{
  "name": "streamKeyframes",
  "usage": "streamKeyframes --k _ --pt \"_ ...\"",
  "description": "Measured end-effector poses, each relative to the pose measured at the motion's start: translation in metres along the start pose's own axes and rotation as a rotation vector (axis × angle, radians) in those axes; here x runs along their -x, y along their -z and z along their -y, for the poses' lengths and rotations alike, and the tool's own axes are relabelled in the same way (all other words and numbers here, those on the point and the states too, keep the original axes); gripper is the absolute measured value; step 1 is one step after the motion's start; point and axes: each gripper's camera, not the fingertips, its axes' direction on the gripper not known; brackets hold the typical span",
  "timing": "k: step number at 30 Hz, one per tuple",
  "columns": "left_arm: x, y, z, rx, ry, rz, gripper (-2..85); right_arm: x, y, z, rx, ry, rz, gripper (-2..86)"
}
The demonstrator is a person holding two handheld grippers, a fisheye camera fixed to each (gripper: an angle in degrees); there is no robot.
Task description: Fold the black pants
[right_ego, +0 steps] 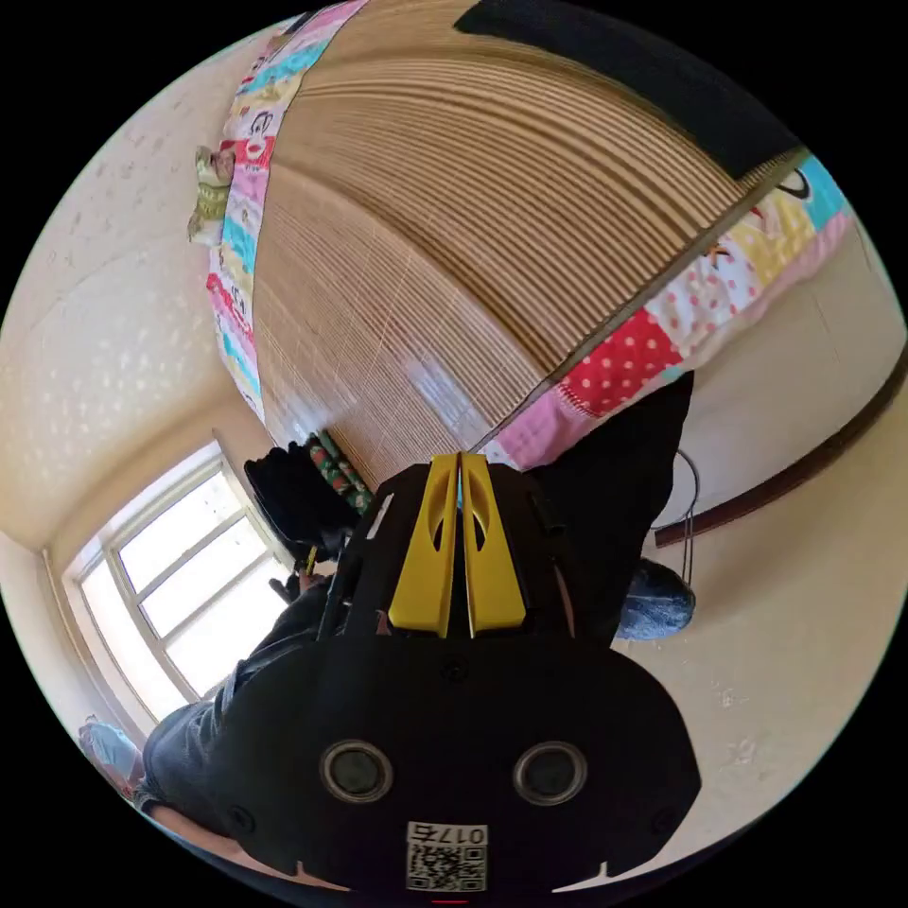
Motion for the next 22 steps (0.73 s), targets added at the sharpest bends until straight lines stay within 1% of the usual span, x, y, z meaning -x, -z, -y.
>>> streamKeyframes --k 1,2,4,5,7,10,12,14,15,16,17,18,20,21,22 --pt "0.018 -0.008 0.001 -0.025 0.067 -0.061 -1.0 -0.026 0.019 -0.011 -0.088 -0.056 0.048 0.2" --pt "0.034 -0.016 0.002 -0.051 0.128 -0.114 -1.0 -0.039 0.026 -0.017 -0.128 -0.083 0.074 0.2" --pt "0.055 -0.029 0.004 -0.081 0.212 -0.183 -1.0 -0.085 0.047 -0.034 -0.25 -0.175 0.194 0.2" --pt "0.068 -0.036 0.008 -0.088 0.26 -0.219 -1.0 -0.096 0.049 -0.037 -0.271 -0.194 0.228 0.2" --pt "0.081 -0.044 0.015 -0.086 0.308 -0.24 -1.0 -0.131 0.057 -0.044 -0.337 -0.269 0.335 0.2" --pt "0.095 -0.053 0.019 -0.081 0.353 -0.24 -1.0 -0.164 0.059 -0.041 -0.386 -0.352 0.446 0.1" --pt "0.106 -0.061 0.011 -0.084 0.416 -0.266 -1.0 -0.178 0.057 -0.031 -0.383 -0.392 0.512 0.1" --pt "0.128 -0.086 -0.015 -0.051 0.579 -0.348 -1.0 -0.187 0.053 -0.016 -0.34 -0.399 0.579 0.2" --pt "0.133 -0.095 -0.024 -0.041 0.624 -0.381 -1.0 -0.189 0.052 -0.003 -0.307 -0.373 0.606 0.2" --pt "0.143 -0.112 -0.047 -0.045 0.711 -0.459 -1.0 -0.189 0.052 0.01 -0.275 -0.341 0.61 0.2" --pt "0.153 -0.128 -0.074 -0.077 0.811 -0.549 -1.0 -0.188 0.053 0.017 -0.26 -0.325 0.606 0.2" --pt "0.157 -0.136 -0.088 -0.099 0.866 -0.595 -1.0 -0.185 0.056 0.029 -0.24 -0.294 0.591 0.3" --pt "0.167 -0.169 -0.147 -0.234 1.095 -0.784 -1.0 -0.181 0.063 0.048 -0.225 -0.248 0.577 0.3" --pt "0.168 -0.177 -0.16 -0.272 1.147 -0.829 -1.0 -0.179 0.07 0.06 -0.224 -0.218 0.562 0.3" --pt "0.167 -0.194 -0.182 -0.349 1.247 -0.913 -1.0 -0.176 0.081 0.073 -0.233 -0.18 0.539 0.4"
